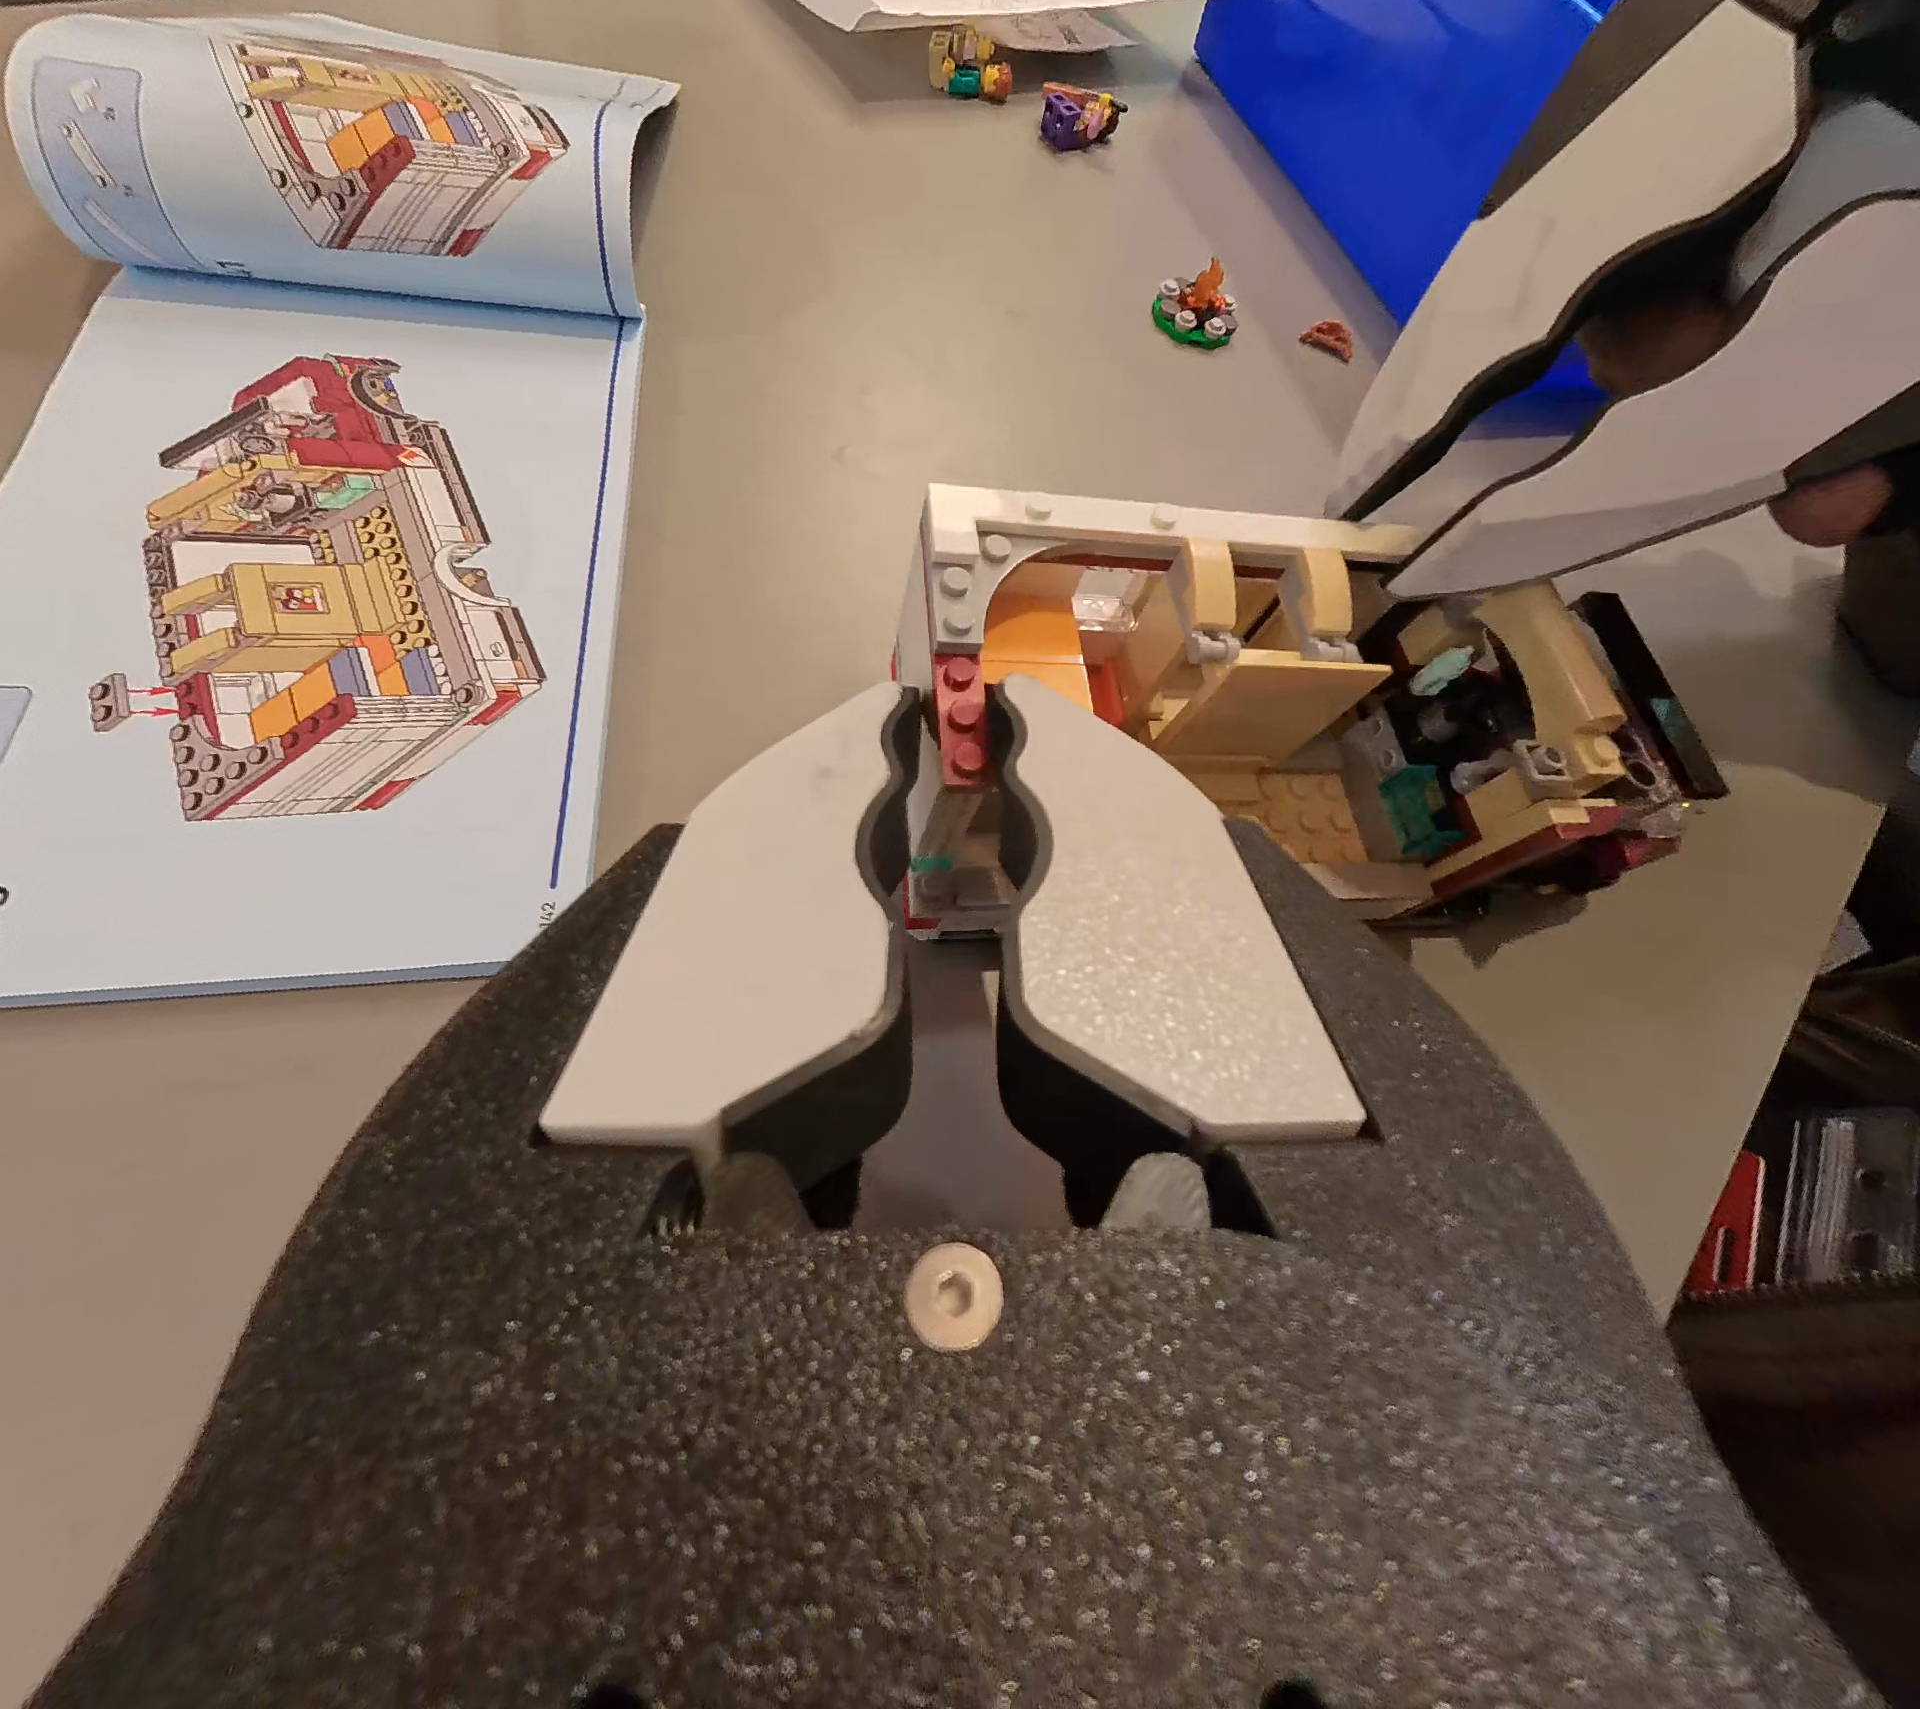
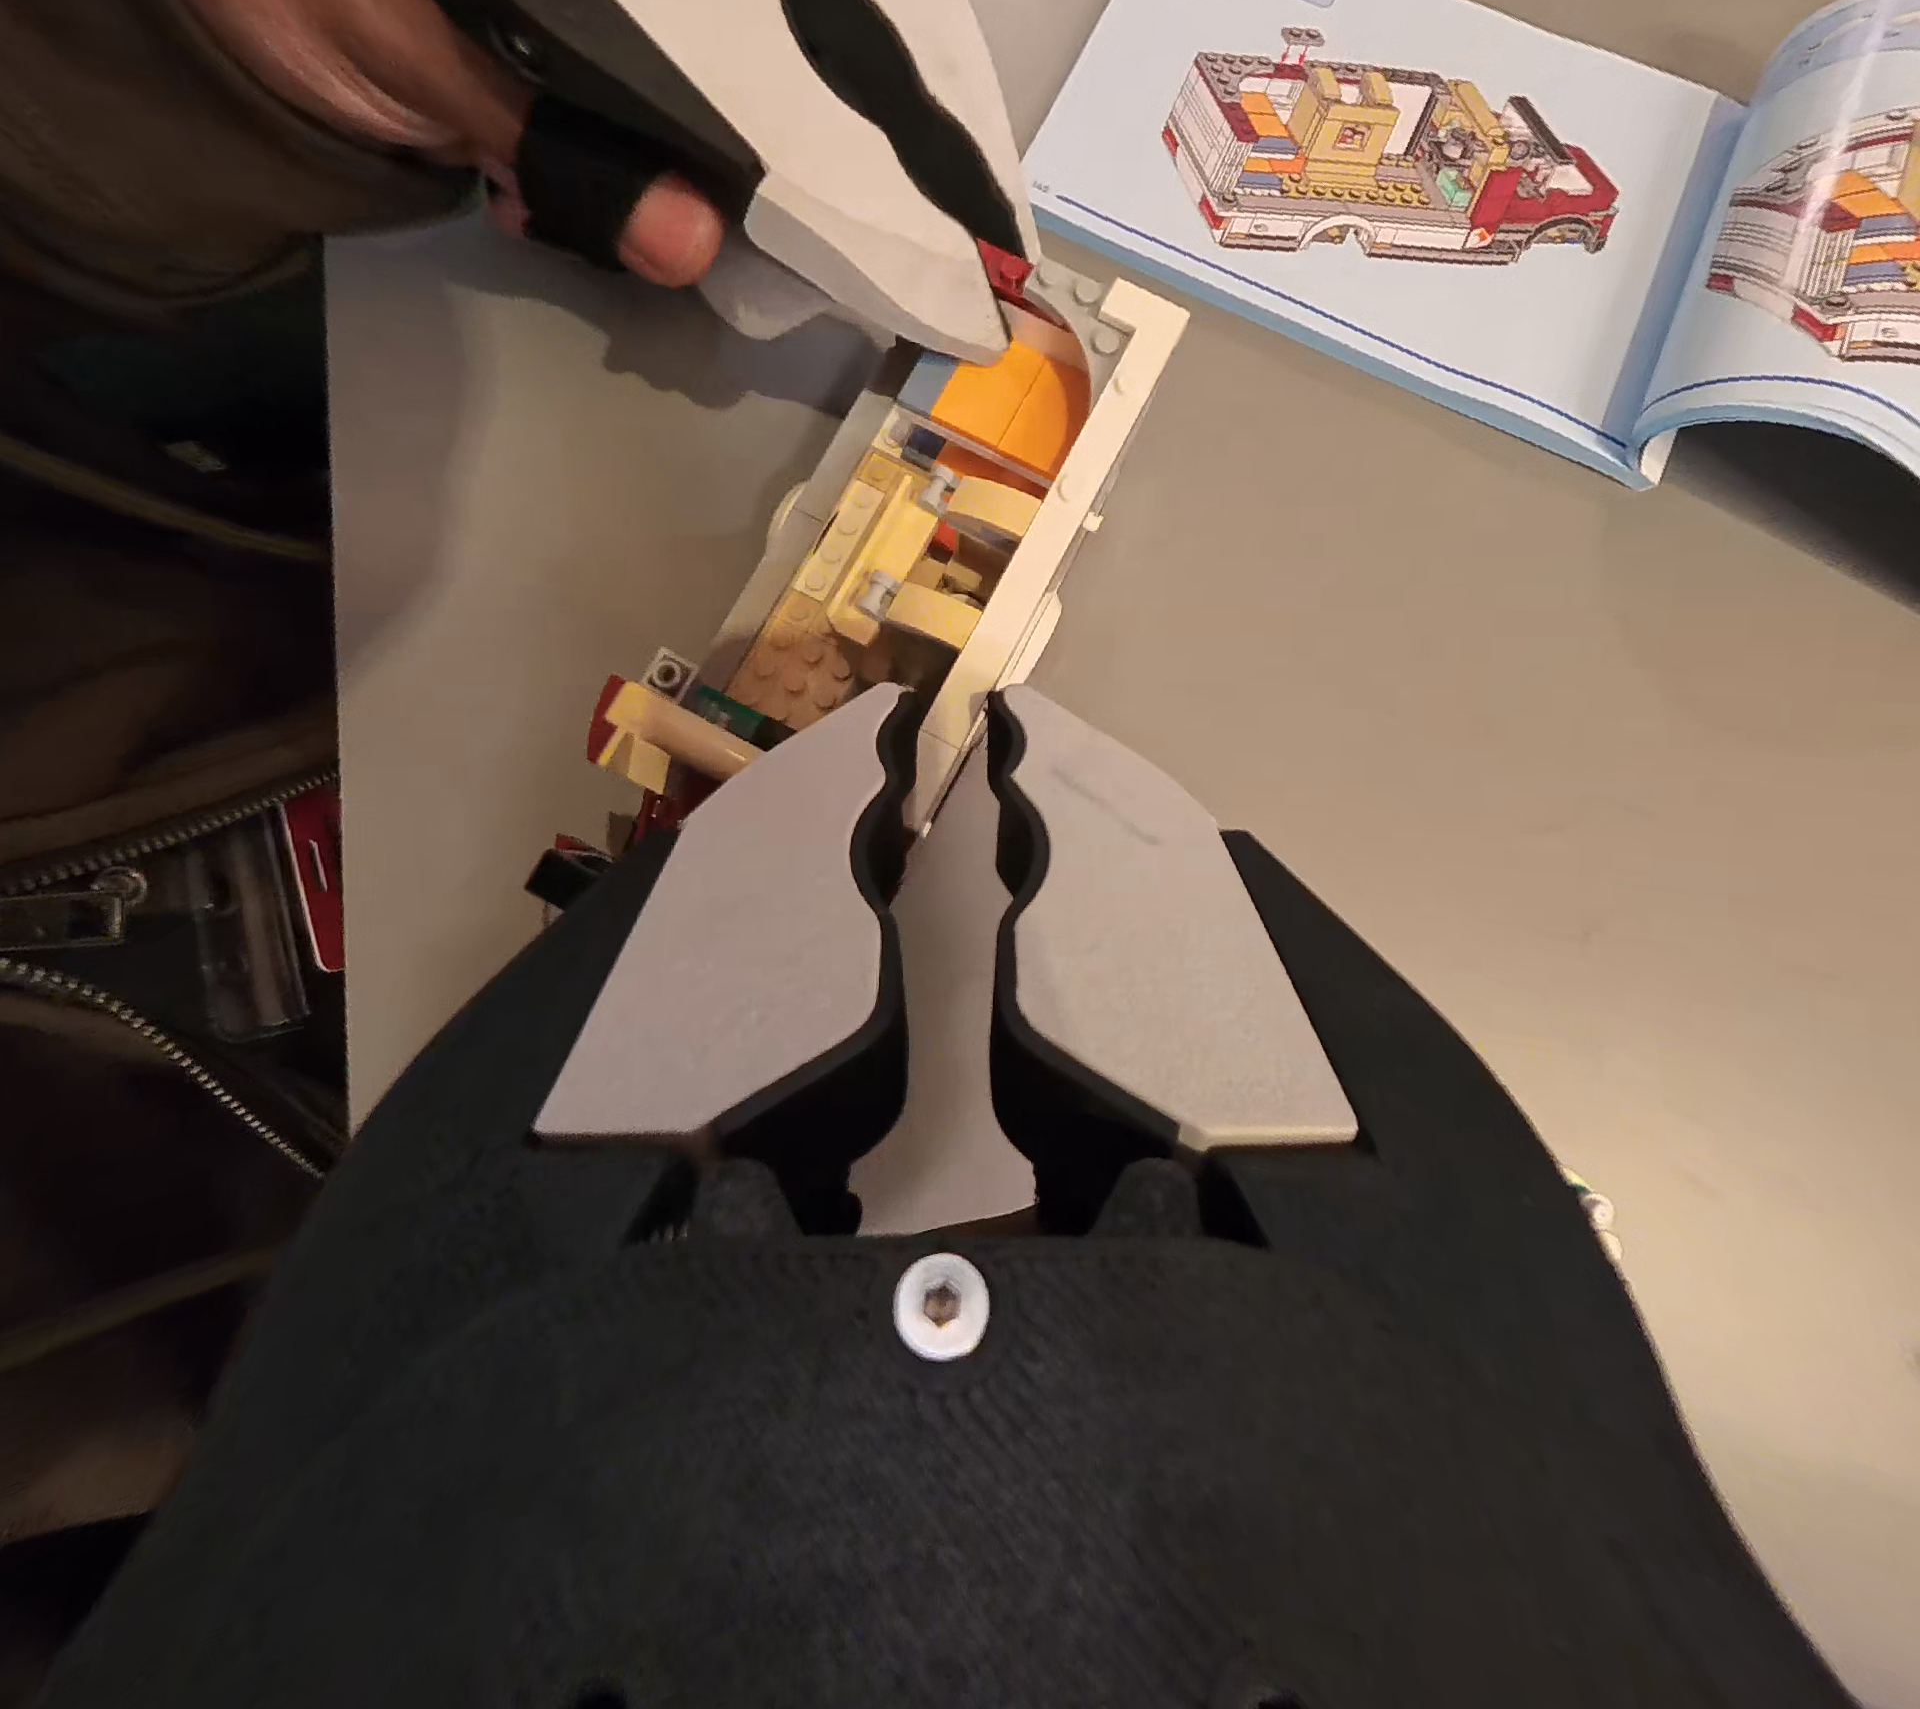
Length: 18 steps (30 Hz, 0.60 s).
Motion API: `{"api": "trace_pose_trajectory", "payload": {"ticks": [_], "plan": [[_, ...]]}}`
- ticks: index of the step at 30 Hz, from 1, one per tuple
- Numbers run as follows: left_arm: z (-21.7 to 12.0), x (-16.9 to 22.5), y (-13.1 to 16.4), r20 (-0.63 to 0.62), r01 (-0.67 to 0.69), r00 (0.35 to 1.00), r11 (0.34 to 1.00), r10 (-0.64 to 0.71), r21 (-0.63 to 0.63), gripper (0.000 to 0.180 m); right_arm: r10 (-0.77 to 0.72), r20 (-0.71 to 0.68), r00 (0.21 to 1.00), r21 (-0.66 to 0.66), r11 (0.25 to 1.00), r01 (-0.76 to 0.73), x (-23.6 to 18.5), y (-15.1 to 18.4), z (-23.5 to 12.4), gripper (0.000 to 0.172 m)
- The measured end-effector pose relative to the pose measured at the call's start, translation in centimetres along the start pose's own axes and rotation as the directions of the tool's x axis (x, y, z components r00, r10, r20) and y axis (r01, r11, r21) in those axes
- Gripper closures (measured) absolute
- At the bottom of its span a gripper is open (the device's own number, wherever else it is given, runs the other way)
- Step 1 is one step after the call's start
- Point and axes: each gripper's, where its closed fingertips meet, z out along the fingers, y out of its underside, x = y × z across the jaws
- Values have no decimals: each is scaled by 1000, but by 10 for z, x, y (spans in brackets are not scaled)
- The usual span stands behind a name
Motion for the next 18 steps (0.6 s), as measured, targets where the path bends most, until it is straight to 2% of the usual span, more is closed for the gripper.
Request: {"api": "trace_pose_trajectory", "payload": {"ticks": [6, 11, 14, 18], "plan": [[-6, -4, -4, 59, -109, 992, 994, 111, -21, 159, 11, -3, 1000, 10, 1000, -11, -2, 0, 0, 159], [-4, -2, -12, 48, -169, 984, 985, 170, -15, 154, 36, 5, 999, 31, 999, -36, 2, -4, -8, 159], [3, -4, -8, 62, -188, 980, 982, 189, -29, 155, 54, -5, 999, 51, 997, -53, 8, -10, -14, 158], [6, -1, -8, 66, -216, 974, 976, 216, -4, 168, 75, 4, 997, 75, 994, -75, 16, -30, -11, 156]]}}
